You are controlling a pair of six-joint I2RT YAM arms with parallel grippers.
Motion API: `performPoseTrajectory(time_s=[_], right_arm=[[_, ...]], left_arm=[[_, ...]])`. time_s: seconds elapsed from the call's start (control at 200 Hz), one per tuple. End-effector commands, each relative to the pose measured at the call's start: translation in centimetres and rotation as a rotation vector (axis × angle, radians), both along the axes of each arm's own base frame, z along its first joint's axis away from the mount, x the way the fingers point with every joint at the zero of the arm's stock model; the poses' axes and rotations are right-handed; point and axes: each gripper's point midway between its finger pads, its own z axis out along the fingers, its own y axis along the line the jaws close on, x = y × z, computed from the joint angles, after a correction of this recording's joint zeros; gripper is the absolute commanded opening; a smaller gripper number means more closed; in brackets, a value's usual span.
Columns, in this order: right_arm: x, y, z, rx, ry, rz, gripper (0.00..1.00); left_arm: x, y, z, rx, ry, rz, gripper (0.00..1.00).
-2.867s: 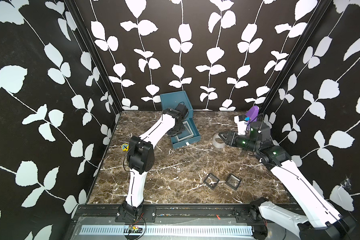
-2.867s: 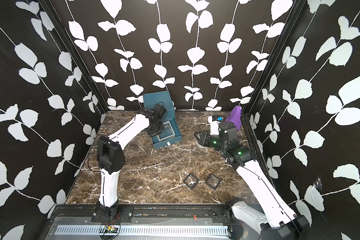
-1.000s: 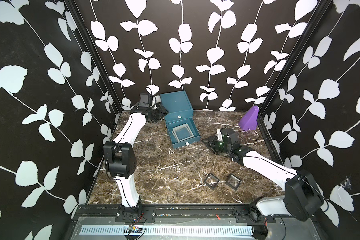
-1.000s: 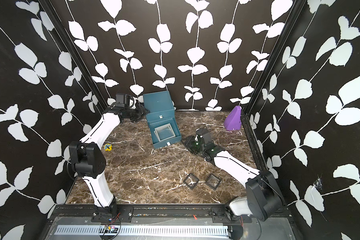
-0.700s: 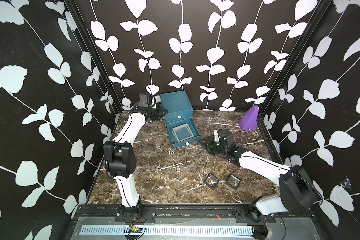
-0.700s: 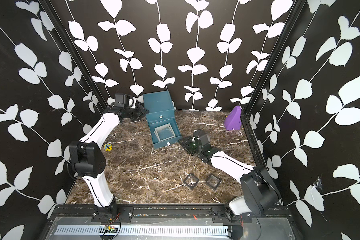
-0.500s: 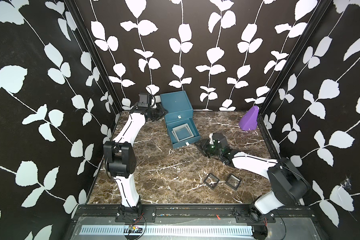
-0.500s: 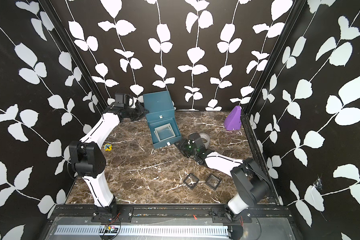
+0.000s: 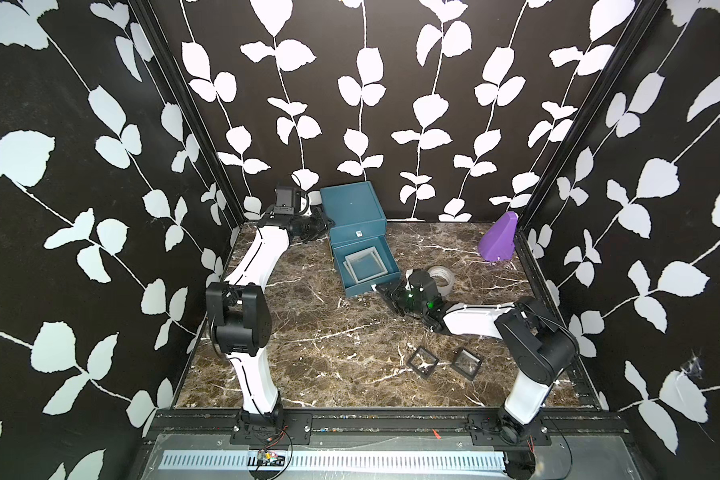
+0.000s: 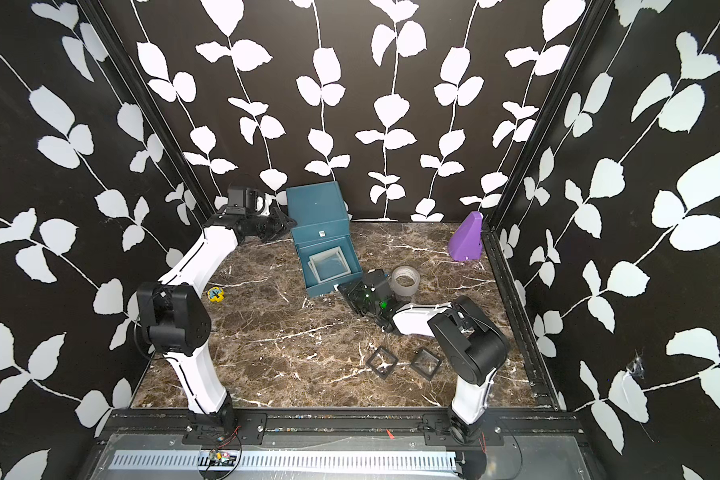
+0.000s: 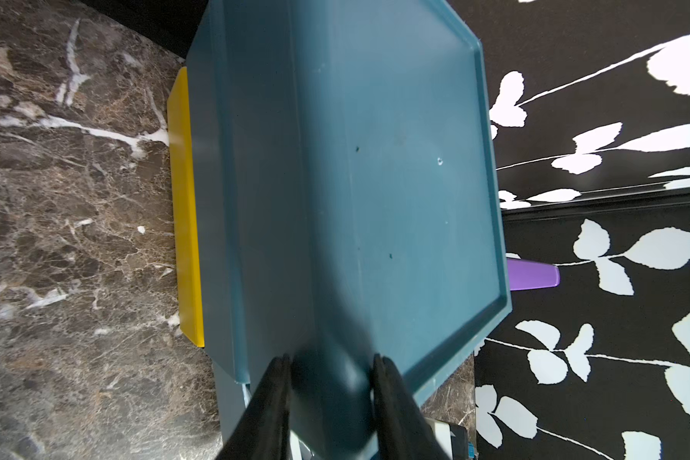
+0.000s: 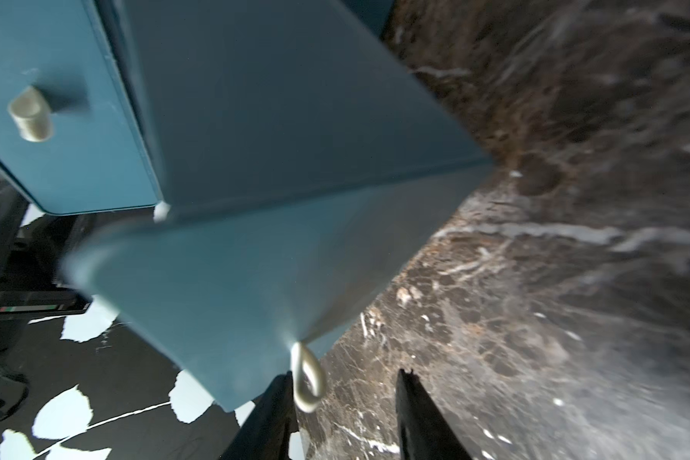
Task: Place the brooch boxes into the drawer by color
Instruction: Close the drawer in the storage box.
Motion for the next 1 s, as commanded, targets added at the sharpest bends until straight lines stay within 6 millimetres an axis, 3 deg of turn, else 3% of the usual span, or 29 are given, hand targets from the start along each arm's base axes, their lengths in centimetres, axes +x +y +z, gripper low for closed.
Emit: performPoseTrajectory(time_s=[0.0,0.135,0.285,0.425,0.485,0.53,0.82,0.995], right_arm=[[1.2,1.3,3.2,0.089,-0.086,-0.016,0.44],[1.3,1.5,2.7,0.095,-0.076,-0.014,0.40],[1.6,1.9,2.3,0.123,-0.065,-0.022,0.25],[1.7,2.1,2.5,0.128,-0.060,-0.020,0.21],[1.8,2.0,2.6,0.126,-0.064,-0.030,0.12],[1.9,1.8,2.9,0.123,-0.076,-0.040,0.00],[3.0,2.1,7.5,0.121,-0.178,-0.041,0.00],[4.1,2.7,7.9,0.107,-0.170,-0.047,0.00]], left_arm=[[-0.6,0.2,-2.4,0.023,0.063,-0.011,0.31],[-0.6,0.0,-2.5,0.017,0.066,-0.015,0.30],[-0.6,0.0,-2.6,0.019,0.068,-0.023,0.29],[-0.7,0.0,-2.3,0.022,0.064,-0.029,0.28],[-0.7,0.0,-2.2,0.024,0.063,-0.028,0.28],[-0.7,0.0,-2.2,0.022,0.062,-0.031,0.28],[-0.8,-0.1,-2.3,0.021,0.066,-0.036,0.25],[-0.9,-0.1,-2.5,0.016,0.072,-0.038,0.24]])
